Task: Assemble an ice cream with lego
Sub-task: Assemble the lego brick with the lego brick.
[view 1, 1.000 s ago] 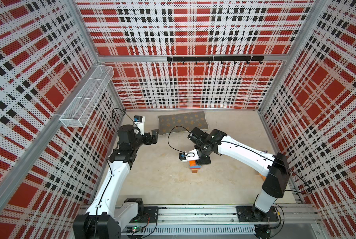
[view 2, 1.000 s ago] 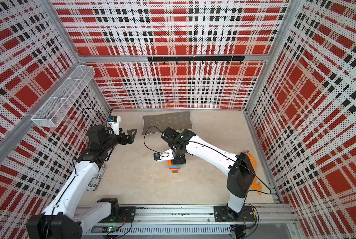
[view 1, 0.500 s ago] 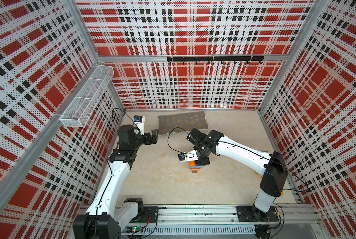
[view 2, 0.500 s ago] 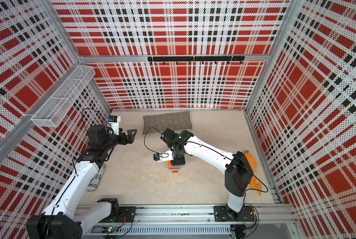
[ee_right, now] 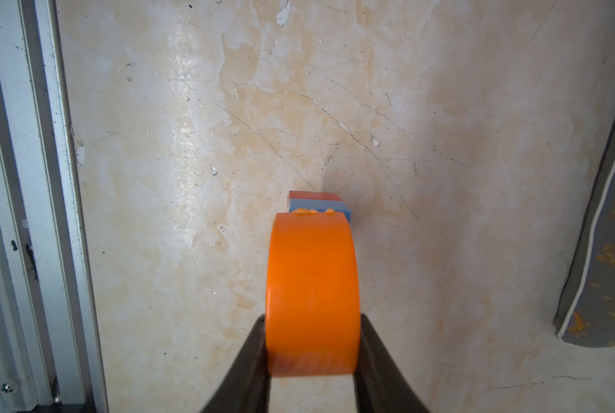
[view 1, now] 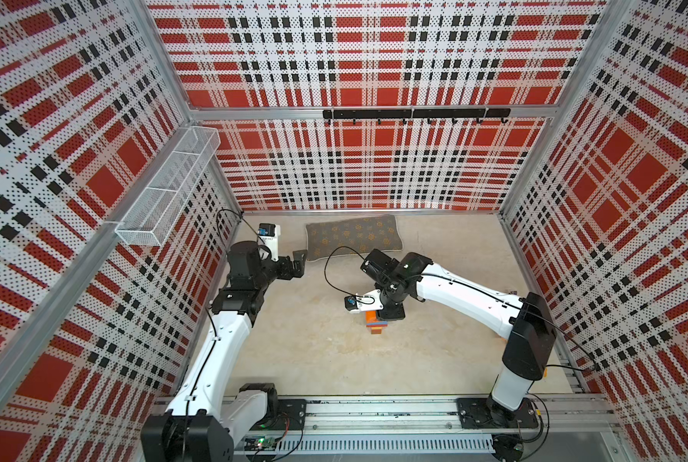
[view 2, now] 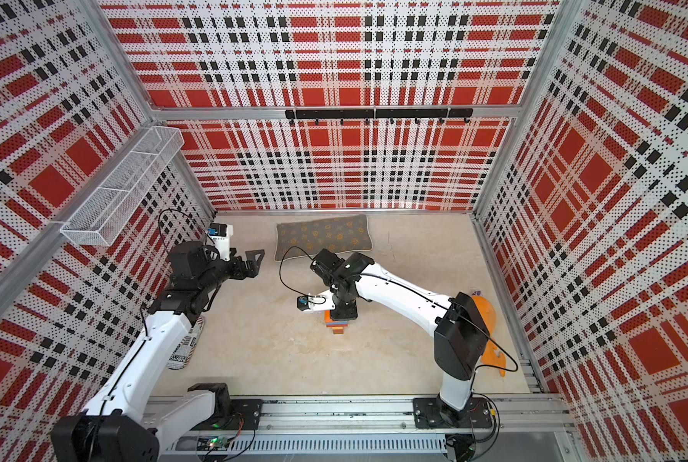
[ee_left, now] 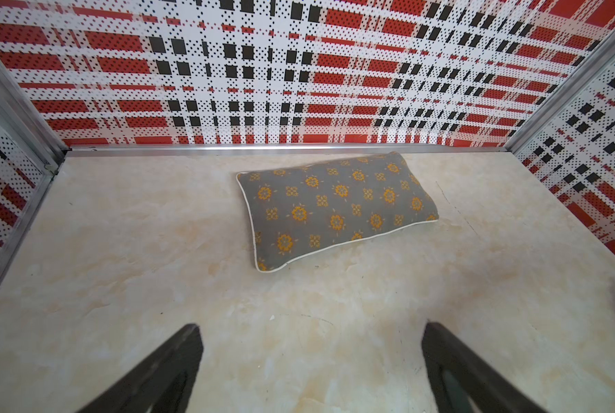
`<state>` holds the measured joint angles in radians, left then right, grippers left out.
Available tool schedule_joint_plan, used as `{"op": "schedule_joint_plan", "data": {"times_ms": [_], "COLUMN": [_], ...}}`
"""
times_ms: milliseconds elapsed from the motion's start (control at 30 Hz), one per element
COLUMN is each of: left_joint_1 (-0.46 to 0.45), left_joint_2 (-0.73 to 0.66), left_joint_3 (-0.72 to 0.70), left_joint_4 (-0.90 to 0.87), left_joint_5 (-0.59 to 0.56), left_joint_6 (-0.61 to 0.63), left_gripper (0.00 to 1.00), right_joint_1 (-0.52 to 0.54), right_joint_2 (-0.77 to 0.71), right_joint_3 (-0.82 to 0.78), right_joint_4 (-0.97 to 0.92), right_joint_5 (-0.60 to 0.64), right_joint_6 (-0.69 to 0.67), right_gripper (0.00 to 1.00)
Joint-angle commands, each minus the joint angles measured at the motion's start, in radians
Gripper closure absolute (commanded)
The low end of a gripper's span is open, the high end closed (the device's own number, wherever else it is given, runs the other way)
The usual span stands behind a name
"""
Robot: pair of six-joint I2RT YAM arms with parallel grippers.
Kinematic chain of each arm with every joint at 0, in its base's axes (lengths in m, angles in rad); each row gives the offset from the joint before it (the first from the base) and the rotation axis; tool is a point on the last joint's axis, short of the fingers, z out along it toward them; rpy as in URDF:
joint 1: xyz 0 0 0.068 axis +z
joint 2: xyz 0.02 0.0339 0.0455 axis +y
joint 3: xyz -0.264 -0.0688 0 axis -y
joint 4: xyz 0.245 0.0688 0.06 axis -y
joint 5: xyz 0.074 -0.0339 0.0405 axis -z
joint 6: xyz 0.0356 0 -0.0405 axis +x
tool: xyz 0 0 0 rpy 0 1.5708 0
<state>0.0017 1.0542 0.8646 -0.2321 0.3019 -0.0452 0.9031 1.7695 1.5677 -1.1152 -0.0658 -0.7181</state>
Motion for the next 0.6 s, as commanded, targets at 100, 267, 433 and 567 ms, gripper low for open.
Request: {"op": "schedule_joint_plan", "data": {"times_ms": [100, 267, 433, 567], "left_joint_1": [0.009, 0.009, 0.009, 0.009], "left_joint_2": [0.004, 0.005, 0.006, 0.005], "left_joint_3": [0.017, 0.015, 0.016, 0.015], "left_joint_4": [0.007, 0.005, 0.005, 0.005], "left_joint_5": [-0.007, -0.006, -0.007, -0.006], "left_joint_6": [0.0, 0.001, 0.001, 0.001], "left_gripper": [0.01, 0.01, 0.01, 0.01], "right_joint_1": [0.004, 0.003, 0.005, 0.004], "right_joint_2": [0.008, -0.003, 0.002, 0.004], "right_joint_3": [-0.016, -0.024, -0.026, -0.025], "right_joint_4": [-0.002, 0.01, 0.011, 0.009], "right_joint_5": [0.013, 0.009, 0.013, 0.012], "right_joint_6": [0.039, 0.044, 0.046, 0.047], "right_gripper": [0.9, 0.9, 0.9, 0.9]}}
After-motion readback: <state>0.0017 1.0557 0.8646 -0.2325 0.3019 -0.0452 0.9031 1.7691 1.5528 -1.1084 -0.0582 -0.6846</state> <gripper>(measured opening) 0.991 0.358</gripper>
